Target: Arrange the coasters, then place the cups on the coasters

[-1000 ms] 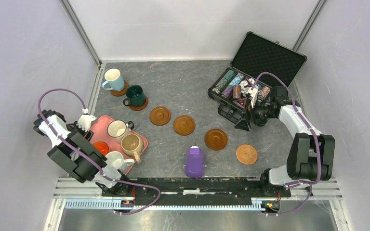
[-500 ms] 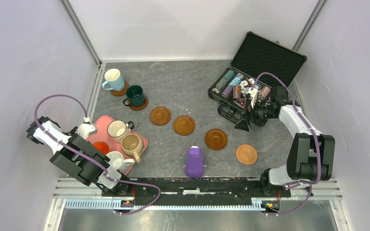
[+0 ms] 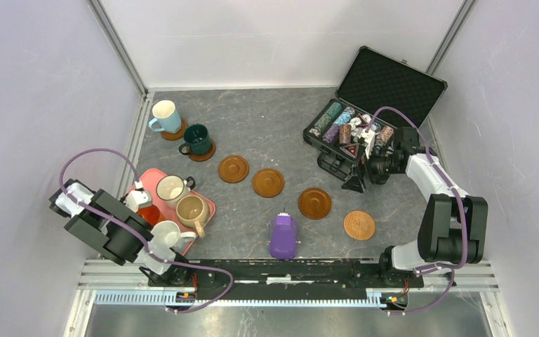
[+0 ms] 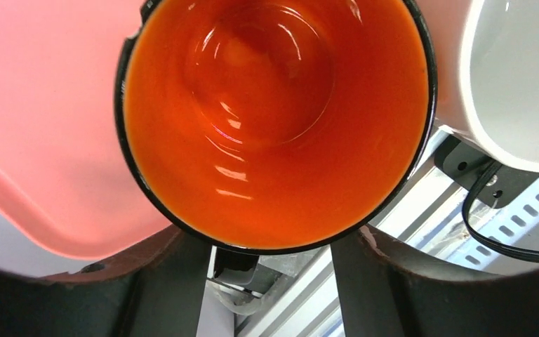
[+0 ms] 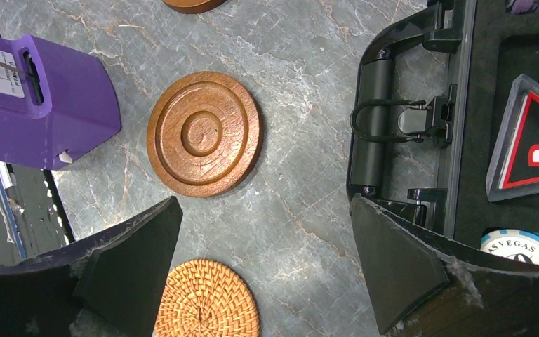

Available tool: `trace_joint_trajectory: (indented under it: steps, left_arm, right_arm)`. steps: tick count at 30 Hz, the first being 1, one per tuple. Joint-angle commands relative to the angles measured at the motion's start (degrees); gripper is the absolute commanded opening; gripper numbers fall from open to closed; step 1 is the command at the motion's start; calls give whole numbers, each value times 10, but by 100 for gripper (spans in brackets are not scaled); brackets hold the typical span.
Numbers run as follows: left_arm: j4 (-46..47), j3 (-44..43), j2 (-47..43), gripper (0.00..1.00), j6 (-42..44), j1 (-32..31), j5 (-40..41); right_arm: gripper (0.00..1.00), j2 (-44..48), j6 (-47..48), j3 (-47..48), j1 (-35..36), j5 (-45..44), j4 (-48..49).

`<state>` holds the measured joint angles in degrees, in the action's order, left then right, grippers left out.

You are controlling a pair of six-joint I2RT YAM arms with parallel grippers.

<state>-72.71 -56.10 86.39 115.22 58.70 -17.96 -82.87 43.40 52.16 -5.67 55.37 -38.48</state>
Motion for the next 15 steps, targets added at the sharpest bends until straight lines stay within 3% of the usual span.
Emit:
trace_joint_trajectory:
  steps: [1, 10, 15]
  left_arm:
    - [17, 6, 15, 62, 44, 3, -36]
    - [26, 3, 20, 24, 36, 41, -62]
    - [-27, -33, 18, 14, 53, 85, -100]
  right_arm:
    - [98, 9, 8, -2, 1, 6, -3]
    - [98, 10, 11, -3, 1, 3, -7]
    - [98, 10, 12, -3, 1, 5, -7]
